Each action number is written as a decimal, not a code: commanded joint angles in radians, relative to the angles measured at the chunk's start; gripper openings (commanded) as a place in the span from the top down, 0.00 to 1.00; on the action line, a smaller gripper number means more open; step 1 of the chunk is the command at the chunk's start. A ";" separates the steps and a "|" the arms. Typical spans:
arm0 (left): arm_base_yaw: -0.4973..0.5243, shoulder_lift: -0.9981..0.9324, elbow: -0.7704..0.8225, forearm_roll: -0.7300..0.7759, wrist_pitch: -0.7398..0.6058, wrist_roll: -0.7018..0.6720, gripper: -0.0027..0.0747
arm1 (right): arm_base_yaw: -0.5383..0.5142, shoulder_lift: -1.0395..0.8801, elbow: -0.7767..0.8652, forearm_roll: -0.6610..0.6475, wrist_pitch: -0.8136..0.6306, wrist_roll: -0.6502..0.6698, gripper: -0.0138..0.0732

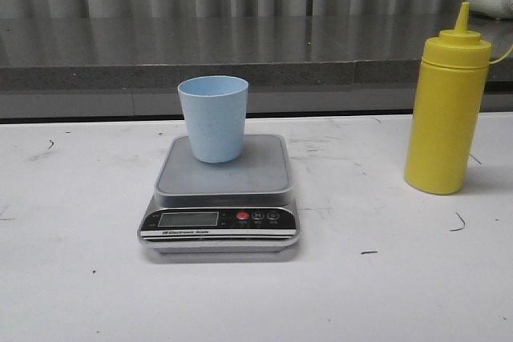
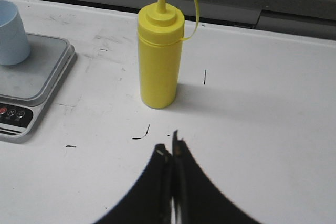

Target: Pour seasoning into cup on scale with both arms

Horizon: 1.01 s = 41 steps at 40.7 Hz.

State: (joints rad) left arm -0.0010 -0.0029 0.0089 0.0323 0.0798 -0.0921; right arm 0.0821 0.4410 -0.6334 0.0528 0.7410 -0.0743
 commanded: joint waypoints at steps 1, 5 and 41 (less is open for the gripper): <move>0.000 -0.025 0.015 0.001 -0.088 -0.007 0.99 | 0.000 0.004 -0.031 -0.007 -0.067 -0.011 0.98; 0.000 -0.025 0.015 0.001 -0.088 -0.007 0.99 | 0.000 0.004 -0.031 -0.007 -0.067 -0.011 0.98; 0.000 -0.025 0.015 0.001 -0.088 -0.007 0.99 | -0.053 -0.275 0.363 0.013 -0.499 -0.011 0.98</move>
State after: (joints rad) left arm -0.0010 -0.0029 0.0089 0.0323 0.0798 -0.0938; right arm 0.0440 0.2213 -0.3370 0.0528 0.4349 -0.0743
